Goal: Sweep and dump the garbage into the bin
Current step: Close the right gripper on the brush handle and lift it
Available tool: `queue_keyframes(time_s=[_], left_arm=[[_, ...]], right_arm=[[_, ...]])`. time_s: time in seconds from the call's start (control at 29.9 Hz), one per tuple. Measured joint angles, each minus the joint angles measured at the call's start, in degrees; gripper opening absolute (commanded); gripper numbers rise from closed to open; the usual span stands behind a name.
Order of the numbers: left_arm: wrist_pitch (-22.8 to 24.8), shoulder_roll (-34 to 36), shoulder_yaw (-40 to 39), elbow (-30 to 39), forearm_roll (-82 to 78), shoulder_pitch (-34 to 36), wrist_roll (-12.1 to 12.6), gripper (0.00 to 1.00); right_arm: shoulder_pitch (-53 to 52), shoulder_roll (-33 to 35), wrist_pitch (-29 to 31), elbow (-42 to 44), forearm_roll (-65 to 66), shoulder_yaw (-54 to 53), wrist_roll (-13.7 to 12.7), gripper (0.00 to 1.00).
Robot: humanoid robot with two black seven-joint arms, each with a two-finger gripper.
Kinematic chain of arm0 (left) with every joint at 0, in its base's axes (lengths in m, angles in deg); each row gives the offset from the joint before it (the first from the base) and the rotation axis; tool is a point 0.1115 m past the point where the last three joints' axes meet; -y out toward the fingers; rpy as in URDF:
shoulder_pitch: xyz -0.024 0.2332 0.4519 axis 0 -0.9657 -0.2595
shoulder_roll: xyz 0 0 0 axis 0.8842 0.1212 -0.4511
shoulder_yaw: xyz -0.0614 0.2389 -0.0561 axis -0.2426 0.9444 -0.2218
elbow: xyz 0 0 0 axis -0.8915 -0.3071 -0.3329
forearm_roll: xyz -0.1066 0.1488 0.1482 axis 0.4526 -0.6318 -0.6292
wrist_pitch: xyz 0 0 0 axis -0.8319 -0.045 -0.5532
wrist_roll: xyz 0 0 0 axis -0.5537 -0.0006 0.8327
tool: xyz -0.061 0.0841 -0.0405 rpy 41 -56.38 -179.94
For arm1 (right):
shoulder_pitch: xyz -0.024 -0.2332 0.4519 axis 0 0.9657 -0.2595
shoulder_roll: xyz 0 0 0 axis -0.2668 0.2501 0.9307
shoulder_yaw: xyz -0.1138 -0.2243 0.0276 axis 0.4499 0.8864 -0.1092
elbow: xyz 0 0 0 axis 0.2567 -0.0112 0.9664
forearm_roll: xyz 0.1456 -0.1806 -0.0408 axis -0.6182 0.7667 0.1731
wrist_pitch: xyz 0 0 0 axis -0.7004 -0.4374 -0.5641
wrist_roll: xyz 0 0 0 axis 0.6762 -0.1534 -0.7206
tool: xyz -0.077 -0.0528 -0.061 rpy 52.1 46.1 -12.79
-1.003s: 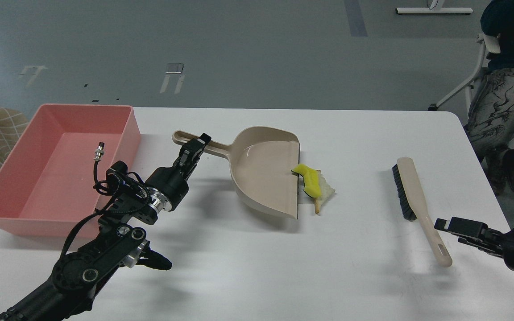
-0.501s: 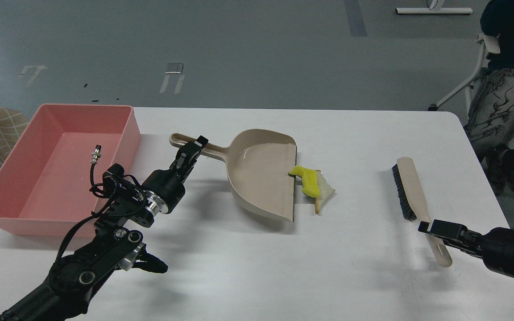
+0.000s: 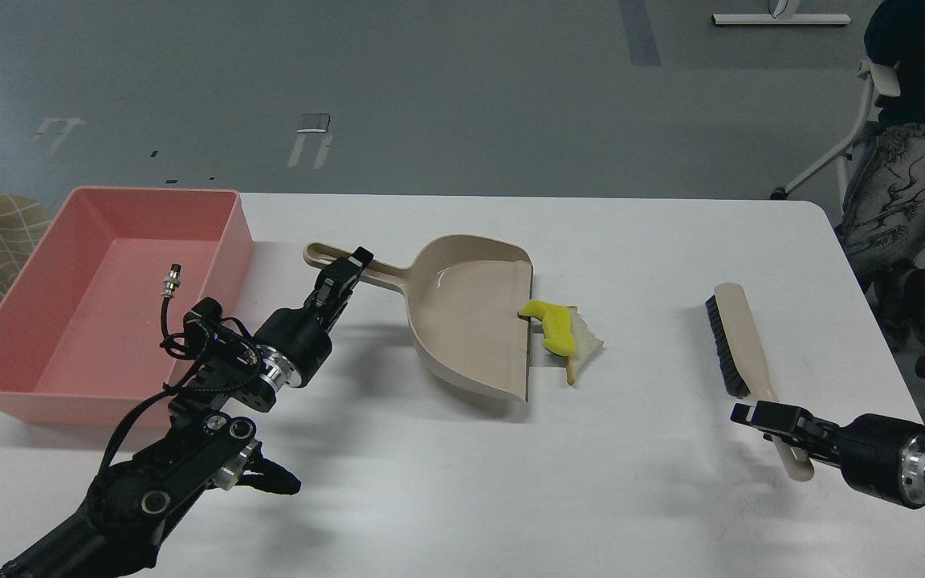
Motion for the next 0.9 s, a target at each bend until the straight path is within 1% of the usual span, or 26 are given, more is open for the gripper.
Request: queue_keyframes(time_s=[0.17,0.33,0.53,0.9], left_arm=[[0.0,-0.15,-0.01,0.0,-0.1,0.0,0.0,0.0],[0.0,-0.16,-0.02,0.0,-0.08,0.06,-0.01,0.0],[0.0,-0.16,-0.08,0.0,-0.03,0.17,-0.01,0.0],[0.0,-0.51,-0.07,0.0,-0.03,0.0,-0.01,0.0]], right_arm=[[-0.11,0.64,0.0,-0.36,-0.04,0.0,-0.18,0.57],[-0.12,2.03,0.0,-0.81,-0.1,0.0,-0.44,0.58],[-0.51,4.11,0.64,-1.59,-0.05,0.0,-1.6,0.58],[-0.73,4.23,0.87,-2.19,0.15,0.0,-2.83,0.58]])
